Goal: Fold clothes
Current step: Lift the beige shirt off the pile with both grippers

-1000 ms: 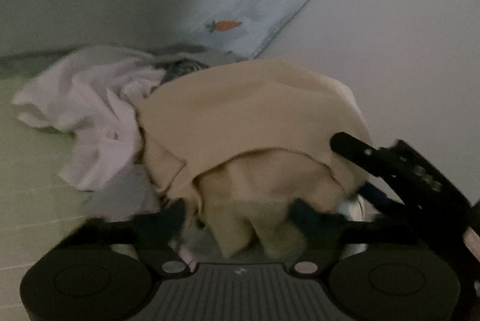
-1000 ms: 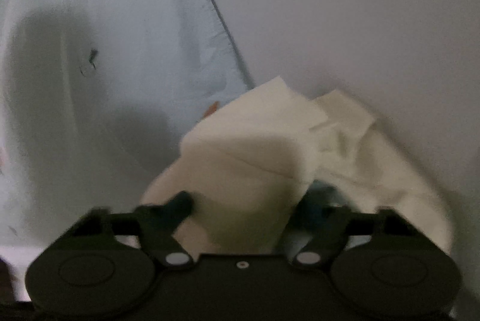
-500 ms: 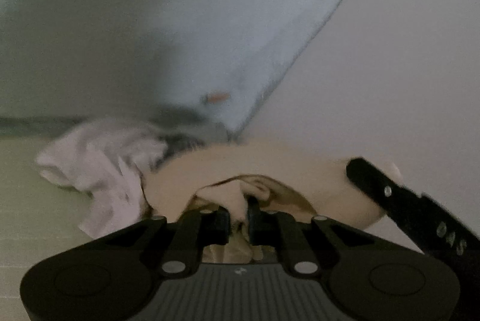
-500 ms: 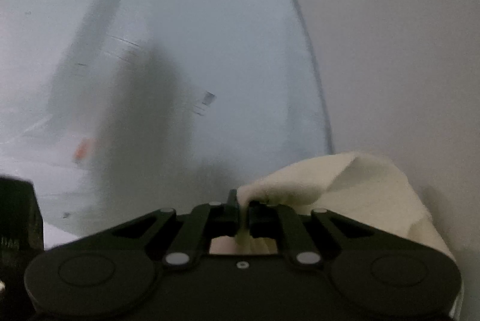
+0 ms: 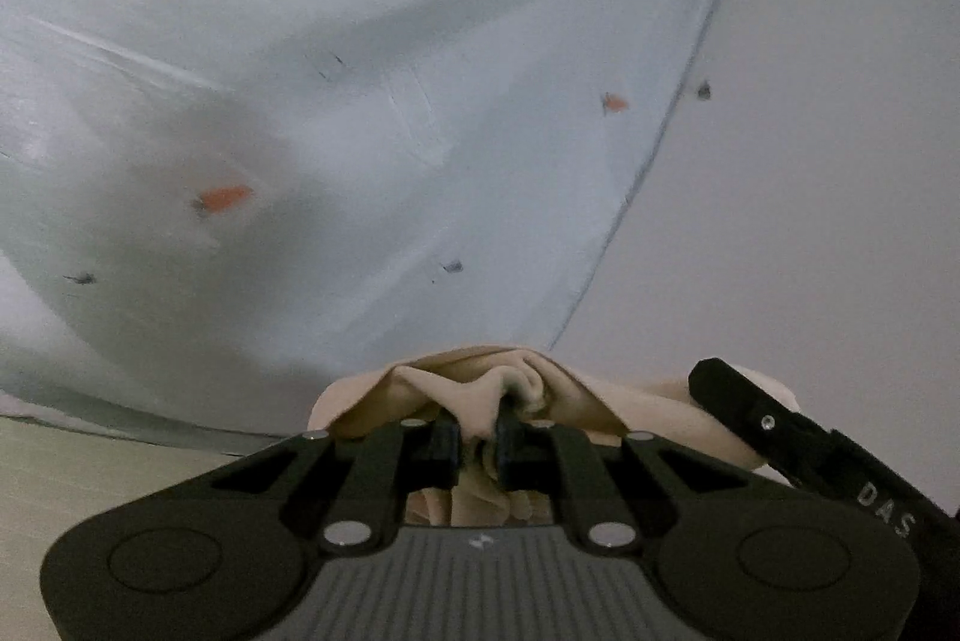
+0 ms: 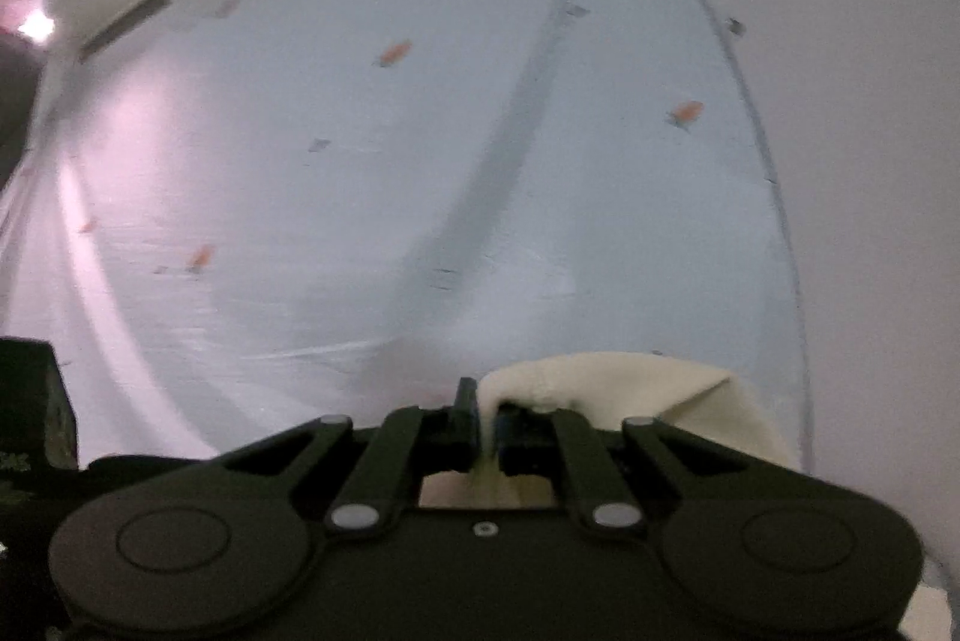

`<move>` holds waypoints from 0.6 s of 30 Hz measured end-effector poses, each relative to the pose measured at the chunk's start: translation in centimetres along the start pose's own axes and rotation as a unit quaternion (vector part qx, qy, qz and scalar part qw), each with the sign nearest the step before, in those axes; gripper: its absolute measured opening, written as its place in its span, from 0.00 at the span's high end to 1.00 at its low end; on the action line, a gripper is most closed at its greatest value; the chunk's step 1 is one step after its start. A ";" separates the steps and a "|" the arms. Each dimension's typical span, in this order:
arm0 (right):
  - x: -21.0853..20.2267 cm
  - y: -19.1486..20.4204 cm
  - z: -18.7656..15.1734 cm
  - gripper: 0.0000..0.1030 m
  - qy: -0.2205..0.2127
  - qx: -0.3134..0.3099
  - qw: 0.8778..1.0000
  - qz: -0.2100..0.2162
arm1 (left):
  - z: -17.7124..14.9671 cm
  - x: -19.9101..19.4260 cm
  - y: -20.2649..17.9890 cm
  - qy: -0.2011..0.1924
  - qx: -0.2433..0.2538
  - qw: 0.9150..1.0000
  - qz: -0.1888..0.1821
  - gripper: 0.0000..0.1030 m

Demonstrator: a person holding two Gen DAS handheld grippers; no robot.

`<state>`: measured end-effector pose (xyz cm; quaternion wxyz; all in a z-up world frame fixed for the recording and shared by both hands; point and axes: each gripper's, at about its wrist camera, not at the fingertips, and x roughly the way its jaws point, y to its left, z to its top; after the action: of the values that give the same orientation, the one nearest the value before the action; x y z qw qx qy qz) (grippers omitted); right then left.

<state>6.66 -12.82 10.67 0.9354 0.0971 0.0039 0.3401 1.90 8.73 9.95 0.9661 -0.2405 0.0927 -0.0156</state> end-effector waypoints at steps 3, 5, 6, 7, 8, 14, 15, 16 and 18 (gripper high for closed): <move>-0.7 4.6 -0.6 0.94 0.001 0.001 1.000 0.020 | 0.0 -4.0 2.2 -0.003 0.000 1.000 0.020 0.89; -1.1 7.6 -1.0 0.94 0.002 0.001 0.999 0.034 | 0.3 -7.2 4.1 -0.004 -0.004 0.999 0.032 0.89; -1.3 8.9 -1.4 0.94 0.004 0.006 0.999 0.041 | 0.5 -8.9 5.2 -0.005 -0.006 0.999 0.038 0.89; -1.8 10.4 -2.0 0.94 0.005 0.010 0.999 0.052 | 0.7 -10.6 6.2 -0.006 -0.008 0.999 0.045 0.89; -2.1 11.9 -2.5 0.94 0.006 0.011 0.998 0.063 | 0.8 -12.1 7.3 -0.008 -0.008 0.999 0.053 0.89; -3.1 21.5 -5.2 0.94 0.022 0.019 0.991 0.134 | 1.7 -20.2 12.8 -0.036 0.014 0.990 0.135 0.89; -2.9 22.9 -5.7 0.94 0.028 0.025 0.988 0.148 | 1.9 -21.4 13.7 -0.040 0.014 0.988 0.150 0.89; -2.8 24.3 -6.1 0.94 0.034 0.029 0.986 0.159 | 2.2 -22.5 14.7 -0.044 0.012 0.985 0.166 0.89; -2.5 26.8 -7.1 0.94 0.048 0.037 0.982 0.180 | 2.7 -24.2 16.4 -0.049 0.009 0.980 0.192 0.89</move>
<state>-12.84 6.99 8.54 0.8532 0.1140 0.0438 0.5071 -21.58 26.25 8.76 0.9567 -0.2096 0.0896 0.1809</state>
